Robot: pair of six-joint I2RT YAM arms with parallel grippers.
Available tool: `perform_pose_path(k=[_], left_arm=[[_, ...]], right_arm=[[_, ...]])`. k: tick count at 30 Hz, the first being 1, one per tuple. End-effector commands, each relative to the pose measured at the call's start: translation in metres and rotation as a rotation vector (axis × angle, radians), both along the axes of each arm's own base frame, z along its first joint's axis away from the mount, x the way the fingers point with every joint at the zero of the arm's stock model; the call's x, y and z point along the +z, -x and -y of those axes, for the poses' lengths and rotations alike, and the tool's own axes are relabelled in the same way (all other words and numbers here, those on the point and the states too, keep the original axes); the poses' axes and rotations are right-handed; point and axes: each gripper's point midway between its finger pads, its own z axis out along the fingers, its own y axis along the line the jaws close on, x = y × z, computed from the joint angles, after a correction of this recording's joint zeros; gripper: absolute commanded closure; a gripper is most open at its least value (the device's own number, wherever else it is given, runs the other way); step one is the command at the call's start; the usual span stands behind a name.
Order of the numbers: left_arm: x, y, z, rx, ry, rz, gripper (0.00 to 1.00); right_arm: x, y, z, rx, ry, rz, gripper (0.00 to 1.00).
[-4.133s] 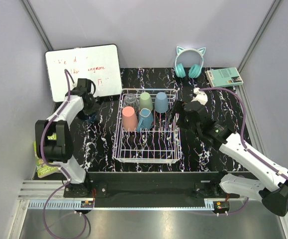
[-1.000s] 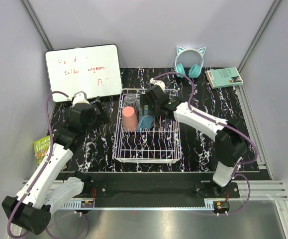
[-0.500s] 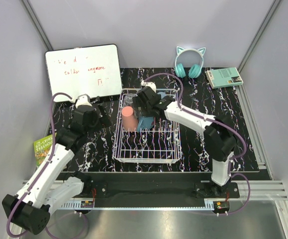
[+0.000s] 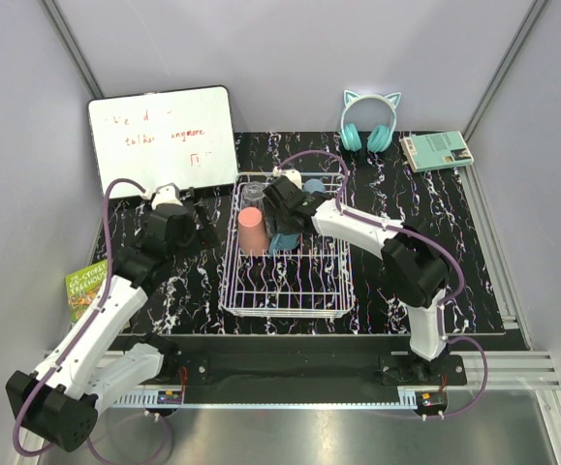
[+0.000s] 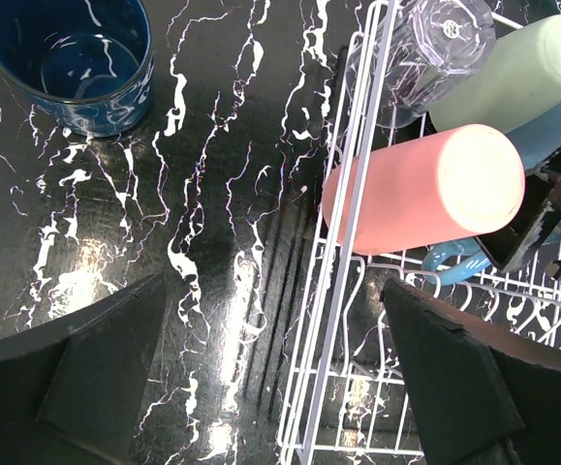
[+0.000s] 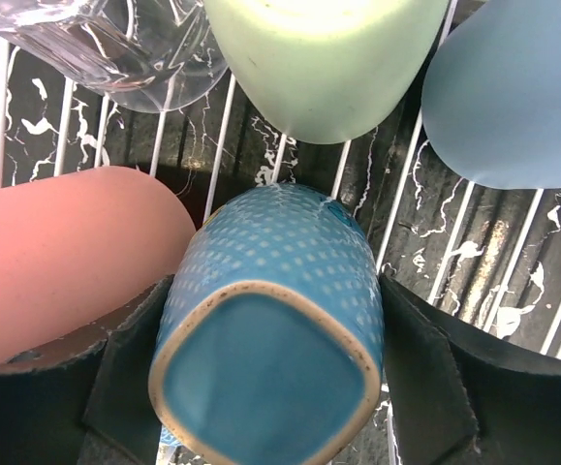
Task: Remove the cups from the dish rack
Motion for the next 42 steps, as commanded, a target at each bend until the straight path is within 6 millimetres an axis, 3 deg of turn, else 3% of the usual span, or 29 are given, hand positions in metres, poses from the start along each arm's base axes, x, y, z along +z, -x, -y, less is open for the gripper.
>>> perform_pose_path(k=[1,2,6,9,17,21,24,26,27,28,29,30,31,32,33,34,36,37,39,41,42], left_arm=[[0.007,-0.005,0.002,-0.007,-0.004,0.030,0.01],[0.005,-0.005,0.002,-0.007,-0.005,0.027,0.01],[0.005,-0.004,0.003,-0.008,-0.002,0.025,0.01],[0.006,-0.005,0.005,-0.011,0.001,0.025,0.01],[0.016,-0.008,0.015,-0.040,0.006,0.044,0.01],[0.026,-0.011,0.022,-0.050,0.033,0.059,0.01],[0.037,-0.011,0.039,-0.107,0.103,0.091,0.01],[0.055,-0.013,0.052,-0.152,0.180,0.165,0.01],[0.057,-0.009,0.063,-0.205,0.225,0.173,0.01],[0.070,-0.012,0.071,-0.224,0.279,0.228,0.01],[0.081,-0.010,0.075,-0.247,0.318,0.268,0.01],[0.082,-0.004,0.085,-0.300,0.362,0.274,0.01],[0.099,-0.005,0.092,-0.321,0.419,0.336,0.01],[0.110,-0.002,0.095,-0.344,0.456,0.373,0.01],[0.110,0.004,0.102,-0.386,0.492,0.380,0.01],[0.129,0.004,0.107,-0.409,0.549,0.446,0.01],[0.133,0.014,0.117,-0.477,0.617,0.476,0.01],[0.148,0.017,0.121,-0.501,0.674,0.528,0.01],[0.145,0.024,0.130,-0.554,0.729,0.524,0.01],[0.156,0.030,0.135,-0.594,0.805,0.556,0.01],[0.147,0.031,0.137,-0.599,0.822,0.543,0.01]], right_arm=[[0.012,-0.001,0.006,-0.023,0.011,0.037,0.89],[0.015,0.000,0.009,-0.031,0.011,0.043,1.00],[0.030,0.003,0.016,-0.051,-0.003,0.071,1.00],[0.054,0.006,0.021,-0.058,-0.035,0.109,1.00],[0.155,0.026,0.035,-0.058,-0.230,0.247,1.00],[0.191,0.042,0.041,-0.039,-0.327,0.289,1.00],[0.217,0.057,0.043,-0.010,-0.456,0.341,1.00],[0.234,0.069,0.044,0.015,-0.565,0.382,1.00],[0.239,0.073,0.045,0.020,-0.598,0.394,1.00],[0.232,0.077,0.044,0.028,-0.625,0.378,1.00],[0.247,0.081,0.045,0.036,-0.685,0.406,1.00],[0.248,0.083,0.045,0.043,-0.715,0.405,1.00],[0.241,0.089,0.042,0.064,-0.748,0.373,1.00],[0.256,0.092,0.042,0.080,-0.809,0.408,1.00],[0.258,0.095,0.041,0.096,-0.844,0.409,1.00],[0.266,0.100,0.038,0.122,-0.920,0.424,1.00],[0.271,0.109,0.035,0.173,-1.002,0.412,1.00],[0.274,0.115,0.032,0.202,-1.070,0.401,1.00],[0.276,0.118,0.033,0.216,-1.131,0.393,1.00],[0.276,0.123,0.032,0.240,-1.207,0.376,1.00],[0.275,0.123,0.033,0.238,-1.225,0.373,1.00]])
